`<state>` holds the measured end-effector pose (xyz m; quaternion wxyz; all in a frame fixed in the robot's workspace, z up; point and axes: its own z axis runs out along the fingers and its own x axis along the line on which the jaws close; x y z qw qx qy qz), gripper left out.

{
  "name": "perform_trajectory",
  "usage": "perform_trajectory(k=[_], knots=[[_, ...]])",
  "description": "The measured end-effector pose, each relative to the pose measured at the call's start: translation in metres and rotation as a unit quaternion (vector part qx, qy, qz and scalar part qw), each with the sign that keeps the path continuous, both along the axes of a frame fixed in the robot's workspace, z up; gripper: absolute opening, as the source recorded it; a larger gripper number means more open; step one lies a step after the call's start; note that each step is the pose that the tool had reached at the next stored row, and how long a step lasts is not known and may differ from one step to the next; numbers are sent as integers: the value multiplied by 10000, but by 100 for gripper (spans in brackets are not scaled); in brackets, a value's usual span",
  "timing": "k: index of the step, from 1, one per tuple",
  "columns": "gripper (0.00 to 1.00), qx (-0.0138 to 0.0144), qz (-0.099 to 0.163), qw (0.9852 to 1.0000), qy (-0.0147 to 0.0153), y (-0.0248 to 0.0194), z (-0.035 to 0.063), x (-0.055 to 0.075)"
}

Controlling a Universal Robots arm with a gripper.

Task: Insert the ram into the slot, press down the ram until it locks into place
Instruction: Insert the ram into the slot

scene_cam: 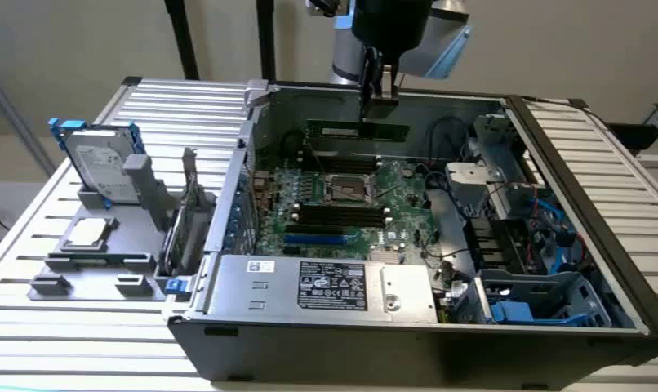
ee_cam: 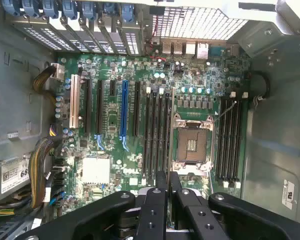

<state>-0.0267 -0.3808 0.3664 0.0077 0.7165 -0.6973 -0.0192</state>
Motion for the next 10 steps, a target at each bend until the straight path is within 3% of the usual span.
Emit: perform_trajectory(k=[10], knots=[[13, -1, 0, 10000, 0, 0, 0, 0]])
